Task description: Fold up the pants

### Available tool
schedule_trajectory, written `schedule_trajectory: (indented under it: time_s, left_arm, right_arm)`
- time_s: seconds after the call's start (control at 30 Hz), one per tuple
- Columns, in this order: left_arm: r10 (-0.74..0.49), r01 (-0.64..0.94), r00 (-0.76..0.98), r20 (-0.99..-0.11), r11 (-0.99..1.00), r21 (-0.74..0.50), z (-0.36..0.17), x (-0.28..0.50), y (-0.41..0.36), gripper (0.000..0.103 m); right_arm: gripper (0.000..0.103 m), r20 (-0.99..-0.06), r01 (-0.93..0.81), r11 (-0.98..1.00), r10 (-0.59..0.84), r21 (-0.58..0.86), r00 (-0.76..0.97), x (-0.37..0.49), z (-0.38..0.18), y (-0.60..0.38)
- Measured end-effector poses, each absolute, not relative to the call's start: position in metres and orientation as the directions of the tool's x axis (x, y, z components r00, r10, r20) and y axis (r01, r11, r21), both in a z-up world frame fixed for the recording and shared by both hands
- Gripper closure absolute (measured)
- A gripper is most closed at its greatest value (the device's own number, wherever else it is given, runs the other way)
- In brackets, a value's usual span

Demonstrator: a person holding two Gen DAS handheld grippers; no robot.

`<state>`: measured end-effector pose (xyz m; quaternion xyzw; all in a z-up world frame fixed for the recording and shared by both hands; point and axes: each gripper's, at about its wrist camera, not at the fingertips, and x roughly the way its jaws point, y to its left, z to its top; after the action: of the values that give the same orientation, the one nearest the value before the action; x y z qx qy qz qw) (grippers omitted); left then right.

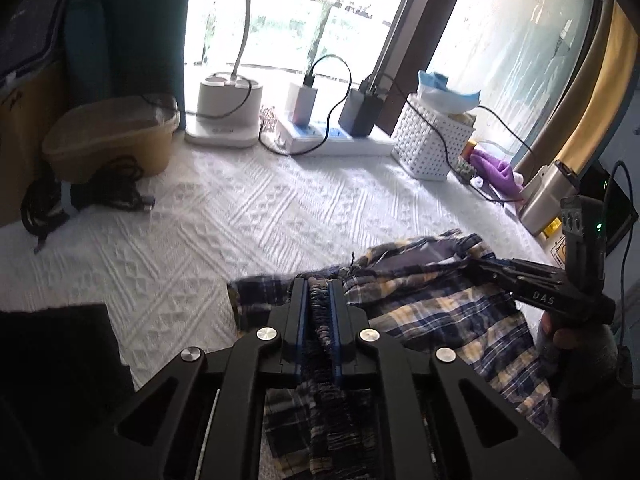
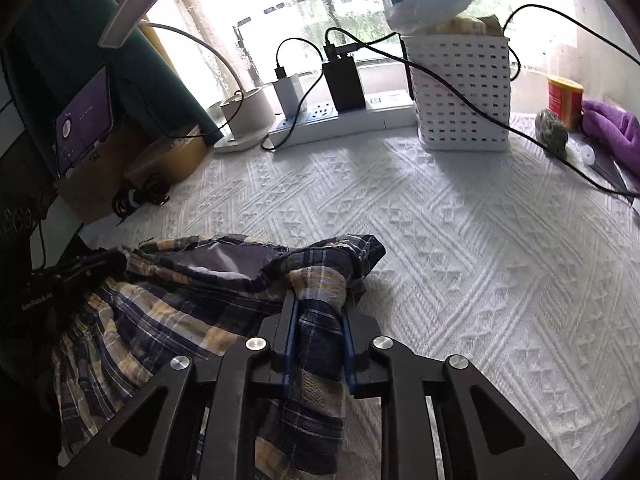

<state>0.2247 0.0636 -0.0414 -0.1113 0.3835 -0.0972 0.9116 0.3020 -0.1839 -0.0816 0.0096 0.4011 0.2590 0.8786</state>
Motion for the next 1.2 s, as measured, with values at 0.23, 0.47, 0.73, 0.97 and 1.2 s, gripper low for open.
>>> schedule_trajectory:
  time_s: [0.23, 0.47, 0.73, 0.97, 1.2]
  left_arm:
    - [-0.251, 0.073, 0.694, -0.675, 0.957, -0.281, -0.040, 0.231, 0.073, 0.095]
    - [-0.234, 0.056, 0.673, -0.701, 0.962, -0.268, -0.055, 0.234, 0.074, 0.095]
    - [-0.265, 0.059, 0.652, -0.711, 0.952, -0.301, -0.061, 0.227, 0.078, 0.095]
    - [-0.244, 0.040, 0.661, -0.709, 0.956, -0.291, -0.065, 0.226, 0.083, 0.094]
    - [-0.219, -0.012, 0.696, -0.684, 0.949, -0.316, -0.055, 0.224, 0.093, 0.090]
  right_arm:
    - [0.087, -0.673, -0.447, 0.866, 0.470, 0.225, 0.571, 0.306, -0.073, -0.178]
    - [0.087, -0.681, -0.405, 0.862, 0.494, 0.303, 0.541, 0.322, -0.081, -0.183]
    - [0.061, -0.702, -0.394, 0.876, 0.465, 0.278, 0.539, 0.339, -0.083, -0.178]
    - [0.061, -0.687, -0.425, 0.874, 0.458, 0.234, 0.564, 0.342, -0.072, -0.170]
    - [0.051, -0.719, -0.392, 0.903, 0.391, 0.178, 0.575, 0.346, -0.078, -0.170]
